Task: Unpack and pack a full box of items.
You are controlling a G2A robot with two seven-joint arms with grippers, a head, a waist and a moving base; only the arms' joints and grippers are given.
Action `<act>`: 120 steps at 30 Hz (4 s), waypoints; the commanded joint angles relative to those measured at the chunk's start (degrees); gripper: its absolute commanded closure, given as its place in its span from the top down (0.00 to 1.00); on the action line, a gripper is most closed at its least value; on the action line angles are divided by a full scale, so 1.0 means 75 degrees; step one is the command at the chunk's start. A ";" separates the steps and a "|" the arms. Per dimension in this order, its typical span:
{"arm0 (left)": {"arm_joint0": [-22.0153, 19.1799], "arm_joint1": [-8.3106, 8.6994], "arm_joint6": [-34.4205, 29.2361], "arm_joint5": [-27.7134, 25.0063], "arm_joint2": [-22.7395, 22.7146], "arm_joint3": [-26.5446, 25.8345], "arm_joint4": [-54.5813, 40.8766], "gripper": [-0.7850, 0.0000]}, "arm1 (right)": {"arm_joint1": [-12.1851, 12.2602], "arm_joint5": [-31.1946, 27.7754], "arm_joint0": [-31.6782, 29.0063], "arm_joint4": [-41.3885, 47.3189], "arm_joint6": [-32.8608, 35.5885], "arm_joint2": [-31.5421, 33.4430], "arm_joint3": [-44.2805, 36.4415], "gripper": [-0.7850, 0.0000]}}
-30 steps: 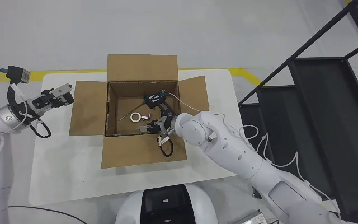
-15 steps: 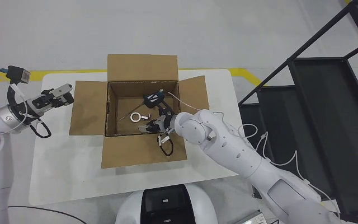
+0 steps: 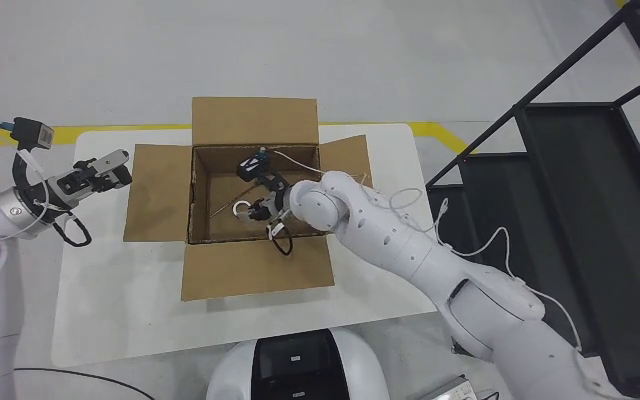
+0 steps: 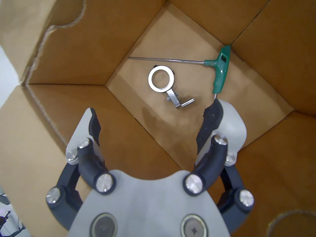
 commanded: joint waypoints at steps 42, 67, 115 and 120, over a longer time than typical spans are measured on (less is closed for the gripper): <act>0.0000 0.0000 0.0000 0.0000 0.0000 0.0000 0.0000 1.00 | -0.1540 0.0444 0.0800 -0.1080 -0.1294 -0.0723 0.3414 0.49; 0.0000 0.0000 0.0000 0.0000 0.0000 0.0000 0.0000 1.00 | -0.2628 0.0449 0.1075 -0.0955 -0.1482 -0.0607 0.5426 0.00; 0.0000 0.0000 0.0000 0.0000 0.0000 0.0000 0.0000 1.00 | -0.2844 0.0474 0.0866 -0.1608 -0.1969 0.0123 0.5760 0.00; 0.0000 0.0000 0.0000 0.0000 0.0000 0.0000 0.0000 1.00 | -0.2892 0.0380 0.0954 -0.1739 -0.1888 0.0134 0.5797 0.00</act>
